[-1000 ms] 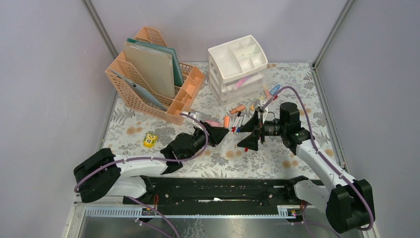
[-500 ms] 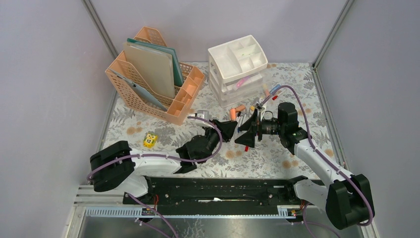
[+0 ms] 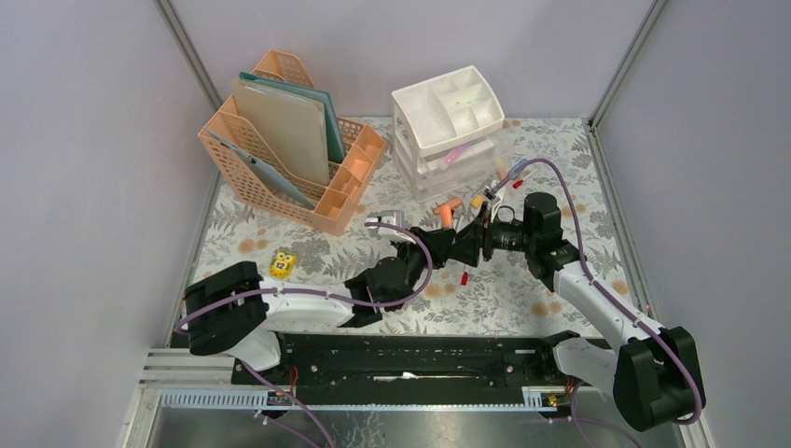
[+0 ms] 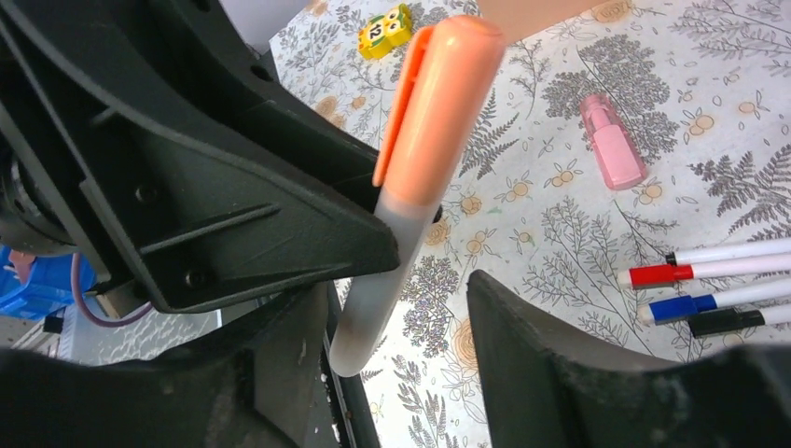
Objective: Organize the desk
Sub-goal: Pick up the stationery from the center of the board.
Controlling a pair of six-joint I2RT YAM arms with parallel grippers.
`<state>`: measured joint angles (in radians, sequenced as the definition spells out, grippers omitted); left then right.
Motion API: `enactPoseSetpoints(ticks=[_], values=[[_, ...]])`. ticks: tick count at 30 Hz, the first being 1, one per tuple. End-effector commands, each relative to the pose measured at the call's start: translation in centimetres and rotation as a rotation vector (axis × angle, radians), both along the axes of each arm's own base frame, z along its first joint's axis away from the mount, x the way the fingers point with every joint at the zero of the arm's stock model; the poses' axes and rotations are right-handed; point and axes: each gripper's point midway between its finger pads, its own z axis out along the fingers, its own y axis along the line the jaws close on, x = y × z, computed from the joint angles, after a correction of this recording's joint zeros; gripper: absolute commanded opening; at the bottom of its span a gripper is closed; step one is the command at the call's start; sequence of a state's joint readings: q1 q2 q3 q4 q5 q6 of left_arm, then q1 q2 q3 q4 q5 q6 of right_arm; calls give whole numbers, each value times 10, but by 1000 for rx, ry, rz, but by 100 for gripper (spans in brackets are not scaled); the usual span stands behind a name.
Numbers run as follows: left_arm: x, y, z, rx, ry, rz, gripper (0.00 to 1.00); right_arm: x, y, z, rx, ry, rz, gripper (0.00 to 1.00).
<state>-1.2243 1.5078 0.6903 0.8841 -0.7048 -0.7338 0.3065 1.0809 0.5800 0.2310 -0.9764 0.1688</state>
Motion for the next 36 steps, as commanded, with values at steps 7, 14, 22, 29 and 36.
enactPoseSetpoints(ticks=[7,14,22,29,36], values=[[-3,-5,29,-83,-29,2,0,12,2,6,3,-18,-40,33],[-8,-5,32,-90,-40,-27,33,14,2,7,-15,-13,-43,2],[-32,11,42,-31,-117,-146,93,12,-7,15,-53,-103,-4,0],[-32,46,45,109,-81,-303,99,9,-27,23,-182,-263,35,0],[-4,107,69,297,-54,-327,99,26,-59,42,-377,-481,-55,0]])
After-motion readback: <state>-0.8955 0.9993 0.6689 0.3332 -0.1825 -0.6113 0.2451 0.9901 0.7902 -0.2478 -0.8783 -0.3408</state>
